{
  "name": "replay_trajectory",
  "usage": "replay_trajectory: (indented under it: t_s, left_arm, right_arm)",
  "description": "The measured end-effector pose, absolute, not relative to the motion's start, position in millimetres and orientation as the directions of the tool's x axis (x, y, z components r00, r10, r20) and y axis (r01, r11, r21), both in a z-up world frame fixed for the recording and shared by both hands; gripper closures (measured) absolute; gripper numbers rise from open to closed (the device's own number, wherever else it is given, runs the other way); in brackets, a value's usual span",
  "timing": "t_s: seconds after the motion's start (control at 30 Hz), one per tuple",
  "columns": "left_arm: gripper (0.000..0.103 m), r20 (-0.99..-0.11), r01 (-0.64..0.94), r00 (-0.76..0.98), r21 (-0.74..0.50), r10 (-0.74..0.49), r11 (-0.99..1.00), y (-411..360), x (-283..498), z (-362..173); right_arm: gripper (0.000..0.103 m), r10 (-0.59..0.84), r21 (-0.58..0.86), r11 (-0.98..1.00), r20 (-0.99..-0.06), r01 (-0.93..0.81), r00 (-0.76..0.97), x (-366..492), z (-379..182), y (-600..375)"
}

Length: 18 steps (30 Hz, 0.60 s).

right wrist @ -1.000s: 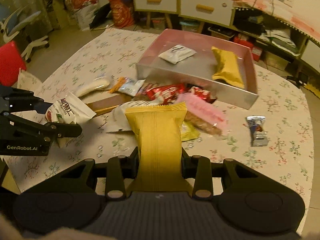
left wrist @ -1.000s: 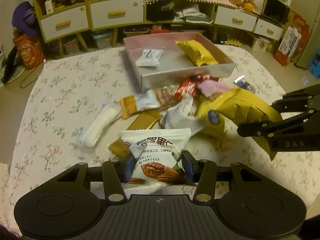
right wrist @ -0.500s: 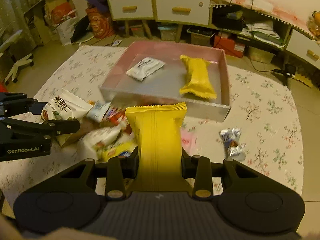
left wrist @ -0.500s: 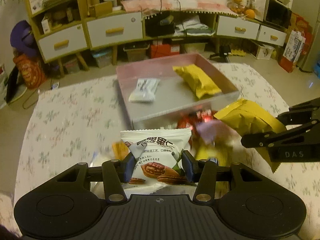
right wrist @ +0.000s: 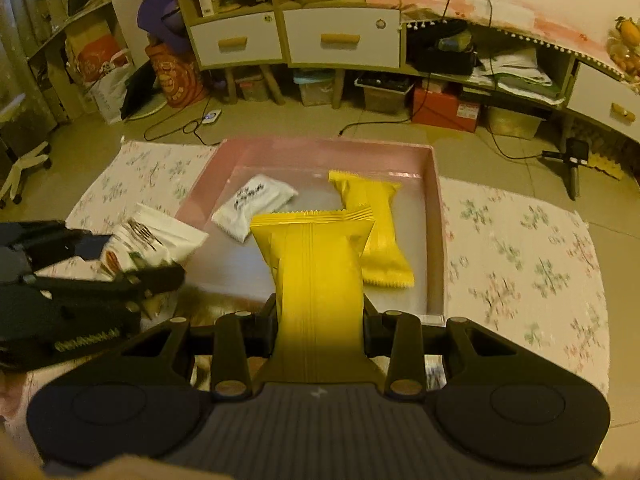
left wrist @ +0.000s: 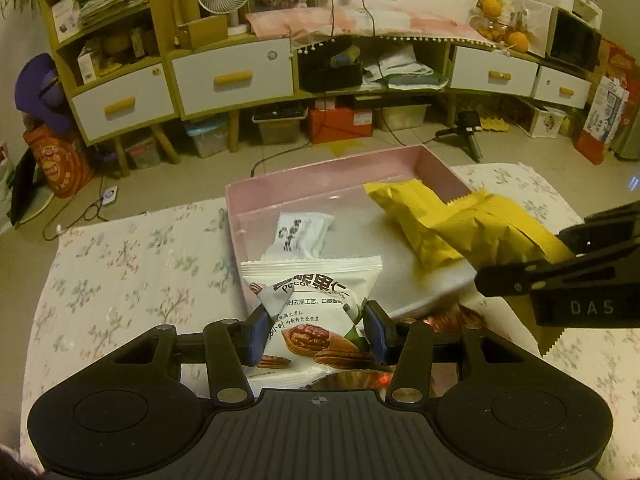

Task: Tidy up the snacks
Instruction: 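Lower both packets into the pink box and open both tools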

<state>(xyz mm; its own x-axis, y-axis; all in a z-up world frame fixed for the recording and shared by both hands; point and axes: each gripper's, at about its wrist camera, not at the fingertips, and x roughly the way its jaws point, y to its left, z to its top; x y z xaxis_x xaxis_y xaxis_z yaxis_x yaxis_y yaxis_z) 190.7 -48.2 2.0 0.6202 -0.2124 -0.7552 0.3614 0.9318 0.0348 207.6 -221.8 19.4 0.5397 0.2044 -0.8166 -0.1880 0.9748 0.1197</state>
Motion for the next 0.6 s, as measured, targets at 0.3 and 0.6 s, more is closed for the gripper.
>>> replay_trajectory:
  t_s: [0.3,0.6]
  left_arm:
    - [0.056,-0.759,0.359,0.619,0.044,-0.202,0.932,-55.3,222.5,-20.0]
    - [0.056,-0.744,0.365,0.636,0.056,-0.205,0.929,-55.1,236.8,-35.5]
  right_arm:
    - [0.069,0.182,0.092,0.977,-0.825,-0.191,0.535,242.9,4.6,-210.2]
    - [0.069,0.184,0.103,0.978,-0.833,-0.181,0.521,258.8,-11.9,-206.2]
